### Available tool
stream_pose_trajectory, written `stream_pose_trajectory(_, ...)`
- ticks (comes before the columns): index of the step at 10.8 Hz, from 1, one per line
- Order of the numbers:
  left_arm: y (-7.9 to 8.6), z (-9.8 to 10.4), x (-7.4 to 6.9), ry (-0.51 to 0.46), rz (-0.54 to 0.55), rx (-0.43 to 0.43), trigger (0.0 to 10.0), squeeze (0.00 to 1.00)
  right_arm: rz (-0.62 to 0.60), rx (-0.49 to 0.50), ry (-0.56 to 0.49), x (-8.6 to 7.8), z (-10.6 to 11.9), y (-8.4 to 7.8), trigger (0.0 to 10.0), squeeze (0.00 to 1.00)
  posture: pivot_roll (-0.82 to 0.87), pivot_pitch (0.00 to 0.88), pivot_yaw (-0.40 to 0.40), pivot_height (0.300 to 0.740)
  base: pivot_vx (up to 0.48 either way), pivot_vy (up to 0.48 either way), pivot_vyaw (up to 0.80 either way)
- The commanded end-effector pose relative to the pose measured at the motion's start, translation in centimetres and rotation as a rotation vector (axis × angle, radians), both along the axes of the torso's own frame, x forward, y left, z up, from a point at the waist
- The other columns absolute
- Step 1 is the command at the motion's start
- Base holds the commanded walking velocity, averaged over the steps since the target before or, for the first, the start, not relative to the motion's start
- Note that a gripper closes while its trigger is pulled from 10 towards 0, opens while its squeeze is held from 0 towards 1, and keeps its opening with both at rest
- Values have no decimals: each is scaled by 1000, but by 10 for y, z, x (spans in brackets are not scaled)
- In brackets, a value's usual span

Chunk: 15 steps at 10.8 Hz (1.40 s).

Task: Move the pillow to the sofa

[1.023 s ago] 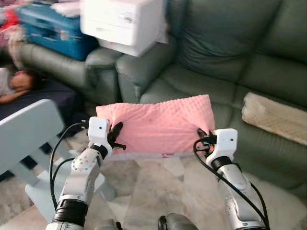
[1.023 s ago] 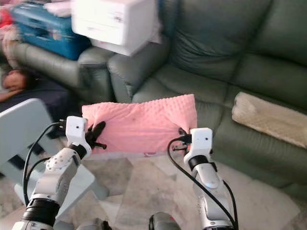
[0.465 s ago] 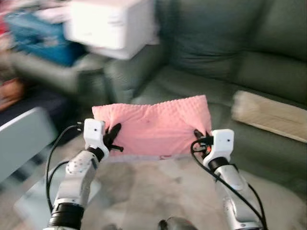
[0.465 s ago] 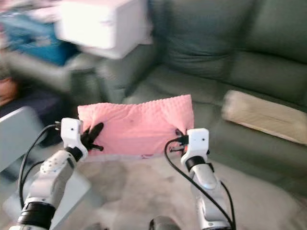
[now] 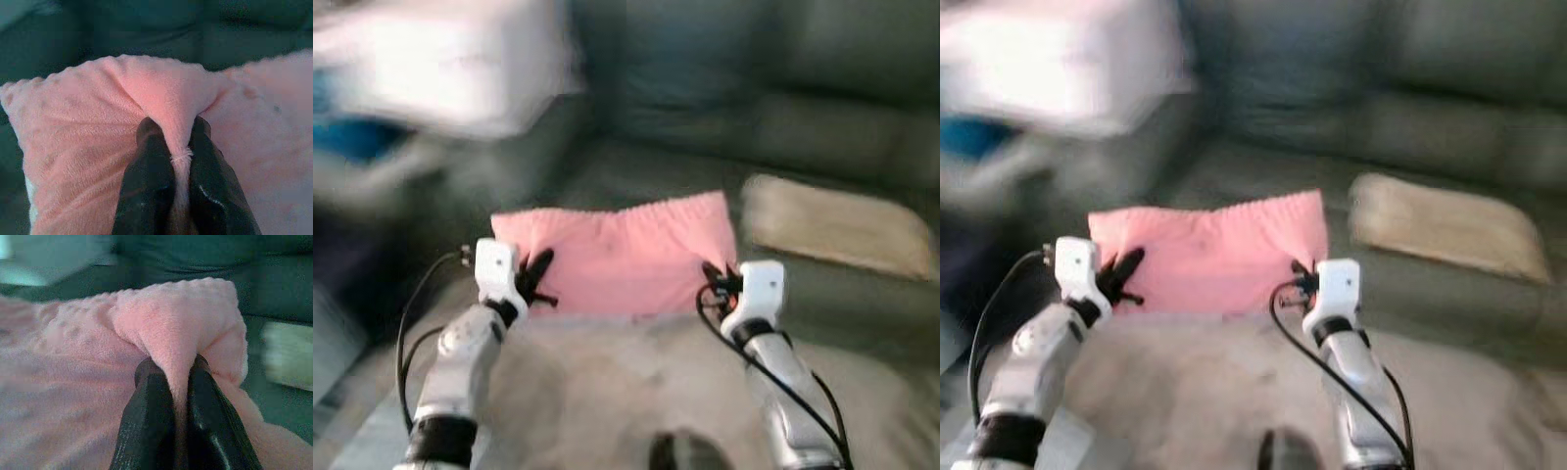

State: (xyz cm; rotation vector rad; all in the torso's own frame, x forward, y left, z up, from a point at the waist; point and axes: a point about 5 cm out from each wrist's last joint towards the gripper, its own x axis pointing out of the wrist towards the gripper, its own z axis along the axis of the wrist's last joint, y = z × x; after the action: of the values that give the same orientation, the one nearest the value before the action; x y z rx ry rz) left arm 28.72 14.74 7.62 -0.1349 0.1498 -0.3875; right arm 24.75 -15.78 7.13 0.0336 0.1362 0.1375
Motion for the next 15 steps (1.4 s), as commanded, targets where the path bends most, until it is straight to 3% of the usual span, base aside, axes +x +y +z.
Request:
stream_pose_trajectory(1, -1, 1, -4, -9, -19, 6, 10000, 0, -1, 2, -29, 4, 6, 1, 10000, 0, -93, 50, -10, 740, 480, 0, 0)
stream_pose_trajectory(8, -3, 0, -1, 8, -19, 1, 10000, 0, -4, 2, -33, 6, 7, 2, 10000, 0, -95, 45, -7, 740, 448, 0, 0)
stream_pose_trajectory(15, -3, -1, -1, 12, -15, 4, 10000, 0, -3, 3, -31, 6, 6, 3, 10000, 0, -94, 50, -5, 740, 46, 442, -641)
